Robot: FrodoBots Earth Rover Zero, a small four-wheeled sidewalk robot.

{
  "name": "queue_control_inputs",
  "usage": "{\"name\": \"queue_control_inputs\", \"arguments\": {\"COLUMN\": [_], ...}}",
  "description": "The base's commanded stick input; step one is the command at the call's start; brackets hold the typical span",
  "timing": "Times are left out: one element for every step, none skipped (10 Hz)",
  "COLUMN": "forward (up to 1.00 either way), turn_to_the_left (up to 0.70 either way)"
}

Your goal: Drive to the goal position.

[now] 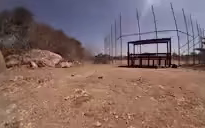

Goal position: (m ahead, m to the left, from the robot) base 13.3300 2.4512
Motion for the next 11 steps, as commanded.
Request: {"name": "queue_control_inputs", "arguments": {"forward": [1.00, 1.00, 1.00, 1.00, 1.00, 1.00, 1.00, 1.00, 1.00, 1.00, 1.00], "turn_to_the_left": [0.00, 0.00, 0.00, 0.27, 0.27, 0.27, 0.00, 0.00, 0.00, 0.00, 0.00]}}
